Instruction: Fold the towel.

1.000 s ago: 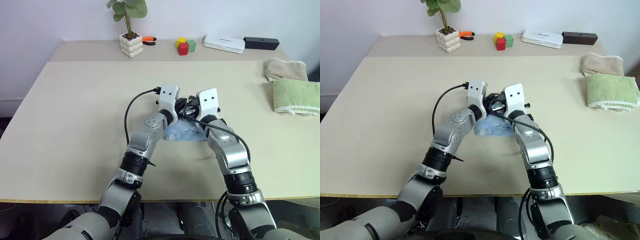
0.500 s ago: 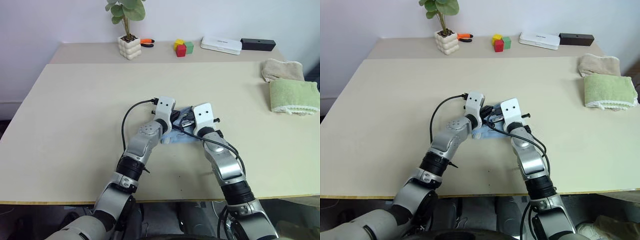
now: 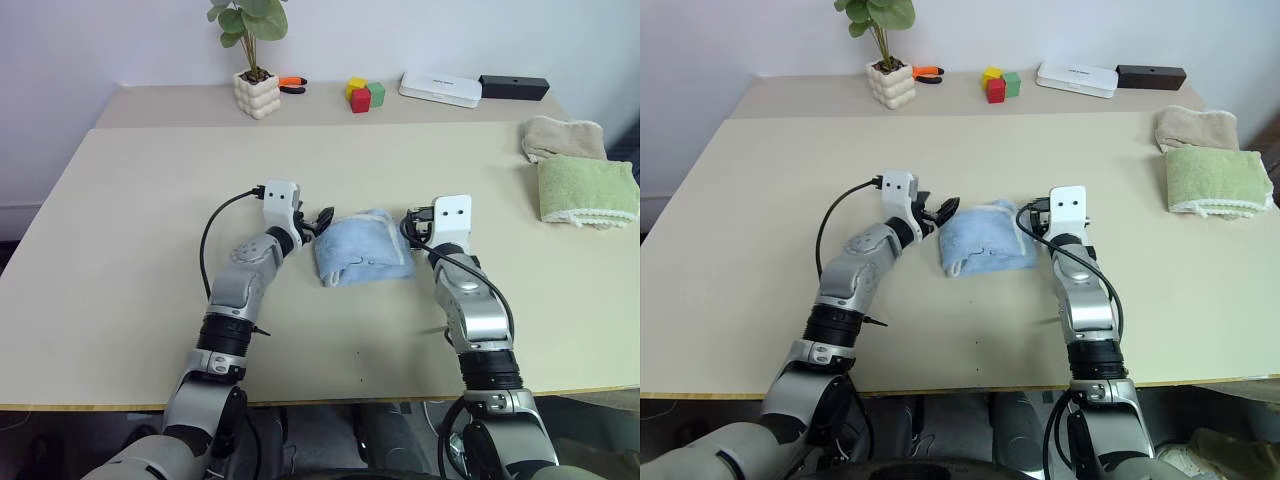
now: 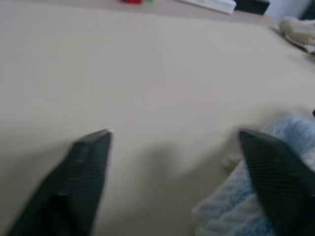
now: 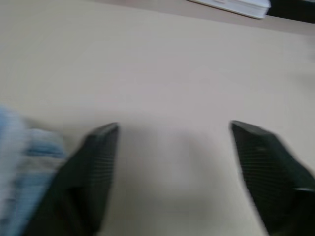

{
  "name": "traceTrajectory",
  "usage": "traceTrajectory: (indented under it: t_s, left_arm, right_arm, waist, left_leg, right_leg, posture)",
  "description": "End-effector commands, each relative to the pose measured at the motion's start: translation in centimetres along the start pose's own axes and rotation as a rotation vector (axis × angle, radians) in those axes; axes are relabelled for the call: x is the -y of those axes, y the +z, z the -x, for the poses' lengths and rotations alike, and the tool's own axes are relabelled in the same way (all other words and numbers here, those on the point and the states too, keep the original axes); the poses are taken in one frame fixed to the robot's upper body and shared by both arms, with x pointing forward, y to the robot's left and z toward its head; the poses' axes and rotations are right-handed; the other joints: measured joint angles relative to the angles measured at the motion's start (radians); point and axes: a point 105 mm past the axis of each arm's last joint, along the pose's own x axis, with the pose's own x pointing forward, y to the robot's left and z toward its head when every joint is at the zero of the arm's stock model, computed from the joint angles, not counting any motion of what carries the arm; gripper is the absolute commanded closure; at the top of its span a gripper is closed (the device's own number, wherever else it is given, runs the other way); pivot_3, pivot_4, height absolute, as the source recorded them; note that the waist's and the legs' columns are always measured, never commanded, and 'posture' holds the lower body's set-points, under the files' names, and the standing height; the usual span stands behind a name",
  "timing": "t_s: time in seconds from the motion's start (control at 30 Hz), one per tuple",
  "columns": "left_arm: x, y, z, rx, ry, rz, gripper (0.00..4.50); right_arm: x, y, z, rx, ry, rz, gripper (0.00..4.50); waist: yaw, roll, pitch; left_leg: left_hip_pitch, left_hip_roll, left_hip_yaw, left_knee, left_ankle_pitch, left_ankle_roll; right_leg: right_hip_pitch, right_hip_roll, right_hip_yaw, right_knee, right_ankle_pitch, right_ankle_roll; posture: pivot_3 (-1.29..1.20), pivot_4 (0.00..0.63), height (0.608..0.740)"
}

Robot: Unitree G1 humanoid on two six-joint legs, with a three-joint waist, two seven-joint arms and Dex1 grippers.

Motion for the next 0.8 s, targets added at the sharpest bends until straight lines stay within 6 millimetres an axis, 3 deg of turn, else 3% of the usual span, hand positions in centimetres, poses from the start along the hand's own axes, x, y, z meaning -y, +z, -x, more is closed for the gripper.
traceTrajectory:
  t_s: [0.03, 0.13, 0.23, 0.37, 0.5, 0.63, 0.8]
  left_arm:
    - [0.6, 3.6, 0.2, 0.124, -0.052, -0.031, 0.0]
    - [0.3, 4.7, 0.7, 0.155, -0.099, -0.085, 0.0]
    - [-0.4, 6.0, 1.5, 0.188, -0.151, -0.159, 0.0]
    - [-0.8, 6.8, 3.8, 0.2, -0.314, -0.188, 0.0]
    - [-1.5, 7.5, 6.6, 0.21, -0.439, -0.234, 0.0]
    - [-1.6, 7.0, 9.1, 0.194, -0.527, -0.386, 0.0]
    - [-1.4, 5.7, 11.2, 0.109, -0.59, -0.407, 0.0]
  right_arm:
    - [1.1, 2.0, -0.4, 0.068, -0.024, -0.011, 0.09]
    - [2.8, 3.1, -0.7, 0.097, -0.062, -0.02, 0.09]
    - [3.6, 4.9, -1.0, 0.119, 0.011, -0.168, 0.09]
    - [1.9, 8.2, -0.2, 0.102, 0.311, -0.474, 0.09]
    - [-0.9, 9.8, 2.4, 0.034, 0.594, -0.472, 0.09]
    - [-2.8, 7.5, 3.6, -0.105, 0.656, -0.36, 0.09]
    - [-3.2, 3.8, 3.4, -0.213, 0.58, -0.235, 0.09]
  waist:
    - [-0.001, 0.0, 0.0]
    - [-0.002, 0.0, 0.0]
    - [-0.003, 0.0, 0.0]
    - [-0.004, 0.001, 0.001]
    - [-0.003, 0.001, 0.001]
    - [-0.002, 0.001, 0.001]
    - [-0.002, 0.001, 0.001]
  left_leg:
    - [0.0, 0.0, 0.0, 0.0, 0.0, 0.0]
    - [0.0, 0.0, 0.0, 0.0, 0.0, 0.0]
    - [0.0, 0.0, 0.0, 0.0, 0.0, 0.0]
    - [0.0, 0.0, 0.0, -0.001, 0.0, 0.0]
    - [0.0, 0.0, 0.0, -0.002, 0.0, 0.0]
    - [0.0, 0.001, 0.0, -0.002, 0.0, 0.0]
    - [-0.002, 0.001, 0.0, -0.001, 0.0, 0.001]
  right_leg:
    - [0.0, 0.0, 0.0, 0.0, 0.0, 0.0]
    - [0.0, 0.0, 0.0, 0.0, 0.0, 0.0]
    - [-0.001, 0.0, 0.0, 0.0, 0.0, 0.0]
    - [-0.001, 0.0, 0.0, 0.001, 0.0, 0.0]
    - [-0.001, 0.0, 0.0, 0.0, 0.0, 0.0]
    - [-0.001, 0.0, 0.0, 0.001, 0.0, -0.001]
    - [-0.002, 0.0, 0.0, 0.0, -0.001, -0.001]
  posture:
    - [0.0, 0.15, 0.74]
    - [0.0, 0.15, 0.74]
    - [0.0, 0.15, 0.74]
    - [0.0, 0.15, 0.74]
    - [0.0, 0.15, 0.74]
    - [0.0, 0.15, 0.74]
    - [0.0, 0.15, 0.74]
